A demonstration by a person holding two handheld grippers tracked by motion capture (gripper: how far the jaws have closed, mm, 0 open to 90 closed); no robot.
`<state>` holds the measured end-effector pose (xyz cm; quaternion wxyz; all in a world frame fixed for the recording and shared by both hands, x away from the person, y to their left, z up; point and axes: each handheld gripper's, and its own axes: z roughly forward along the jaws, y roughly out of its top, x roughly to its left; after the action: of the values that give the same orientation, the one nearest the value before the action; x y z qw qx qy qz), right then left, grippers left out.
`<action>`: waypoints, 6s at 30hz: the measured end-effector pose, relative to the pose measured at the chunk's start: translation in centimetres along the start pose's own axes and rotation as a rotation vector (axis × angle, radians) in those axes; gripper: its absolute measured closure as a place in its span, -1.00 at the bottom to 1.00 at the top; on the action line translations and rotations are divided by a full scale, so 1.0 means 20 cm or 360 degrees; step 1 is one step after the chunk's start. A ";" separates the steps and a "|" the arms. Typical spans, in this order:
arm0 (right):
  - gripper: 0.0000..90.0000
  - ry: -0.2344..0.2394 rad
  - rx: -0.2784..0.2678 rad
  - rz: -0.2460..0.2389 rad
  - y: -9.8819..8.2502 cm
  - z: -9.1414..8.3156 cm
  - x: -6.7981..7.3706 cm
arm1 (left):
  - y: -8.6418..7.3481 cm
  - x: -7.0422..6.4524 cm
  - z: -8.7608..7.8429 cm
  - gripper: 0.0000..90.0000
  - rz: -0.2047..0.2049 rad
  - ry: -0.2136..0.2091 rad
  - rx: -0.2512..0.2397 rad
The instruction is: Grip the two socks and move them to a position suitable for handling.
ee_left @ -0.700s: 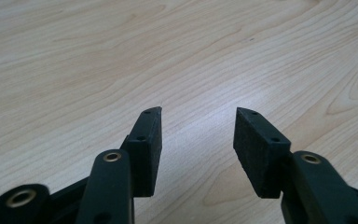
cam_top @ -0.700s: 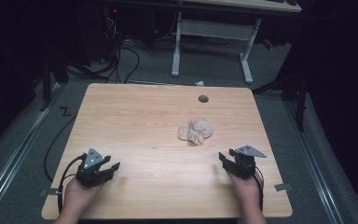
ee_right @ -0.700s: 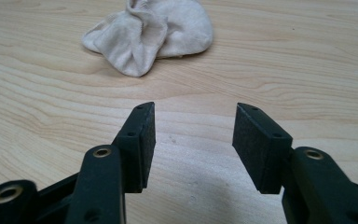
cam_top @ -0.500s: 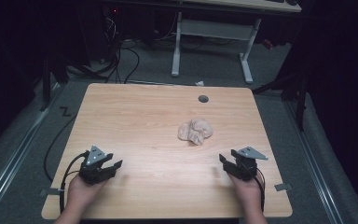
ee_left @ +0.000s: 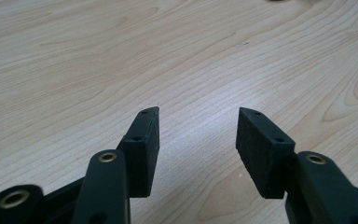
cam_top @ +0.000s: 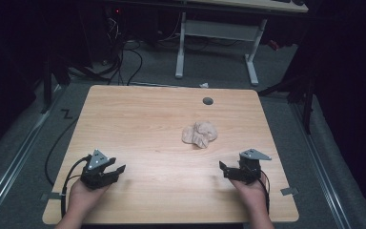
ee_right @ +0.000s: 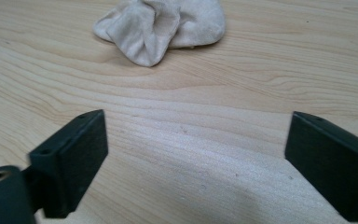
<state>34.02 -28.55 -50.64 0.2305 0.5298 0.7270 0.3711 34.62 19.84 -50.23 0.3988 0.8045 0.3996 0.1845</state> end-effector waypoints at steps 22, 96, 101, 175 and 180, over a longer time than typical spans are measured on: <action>-1.00 0.0076 0.0095 -0.0099 0.15 0.09 0.12 | 0.00 -0.01 -0.01 0.09 0.0028 -0.0017 0.0007; 0.96 0.0090 0.0048 -0.0087 0.35 0.38 0.19 | 0.00 -0.01 -0.02 0.00 0.0028 -0.0057 -0.0019; 0.96 0.0095 -0.0031 -0.0143 0.36 0.32 0.23 | 0.00 -0.02 -0.01 0.00 0.0043 -0.0066 -0.0024; 0.97 0.0348 -0.0417 -0.0349 0.30 -0.17 0.44 | 0.01 -0.03 -0.03 0.00 0.0067 -0.0070 -0.0090; 0.97 0.0443 -0.0433 -0.0419 0.31 -0.17 0.56 | 0.01 -0.03 -0.02 0.00 0.0069 -0.0071 -0.0082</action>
<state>31.63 -18.03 -43.01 0.2438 0.3382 0.7580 0.5017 34.13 19.42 -49.81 0.4241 0.8064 0.3681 0.1853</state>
